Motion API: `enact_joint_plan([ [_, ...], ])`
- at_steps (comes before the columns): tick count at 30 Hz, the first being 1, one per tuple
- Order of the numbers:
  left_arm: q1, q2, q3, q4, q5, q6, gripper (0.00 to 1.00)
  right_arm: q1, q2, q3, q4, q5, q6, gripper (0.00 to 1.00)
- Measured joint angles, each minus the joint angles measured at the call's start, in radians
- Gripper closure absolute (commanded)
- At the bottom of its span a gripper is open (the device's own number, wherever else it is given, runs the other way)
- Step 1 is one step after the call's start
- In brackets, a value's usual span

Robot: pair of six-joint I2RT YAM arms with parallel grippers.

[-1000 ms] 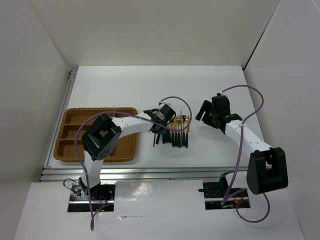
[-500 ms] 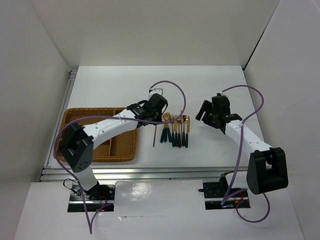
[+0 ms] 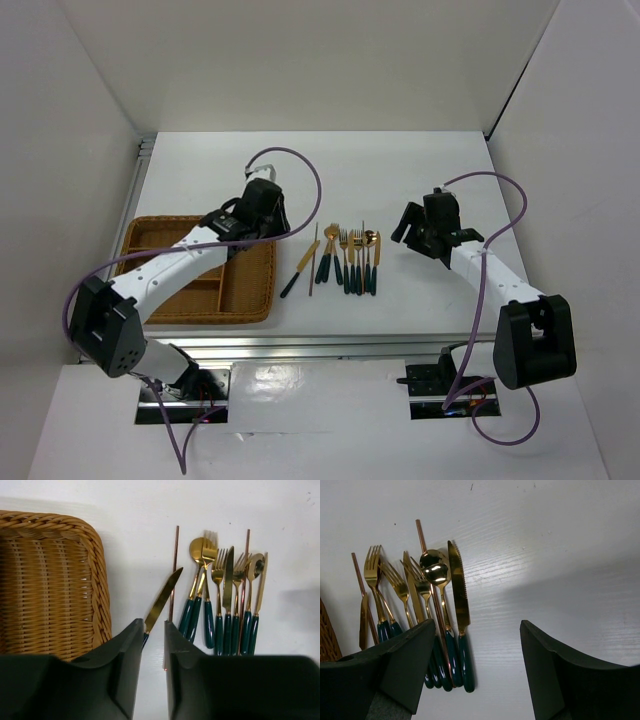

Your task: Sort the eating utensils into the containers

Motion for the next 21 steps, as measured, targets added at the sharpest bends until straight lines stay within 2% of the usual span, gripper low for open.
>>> enact_joint_plan([
  [1,0.006,-0.016,-0.014,0.012,0.014,0.008,0.49,0.000,0.000,0.000,0.000,0.000,0.000,0.24],
  [4,0.014,-0.042,-0.045,0.056,0.090,0.063,0.44,0.000,0.000,-0.002,0.000,-0.001,0.000,0.24],
  [10,-0.013,-0.028,-0.097,0.098,0.194,0.158,0.44,0.000,0.000,-0.002,0.000,0.000,0.000,0.24],
  [21,-0.090,0.076,-0.135,0.092,0.208,0.248,0.44,0.000,0.000,-0.002,0.000,-0.004,0.000,0.24],
])
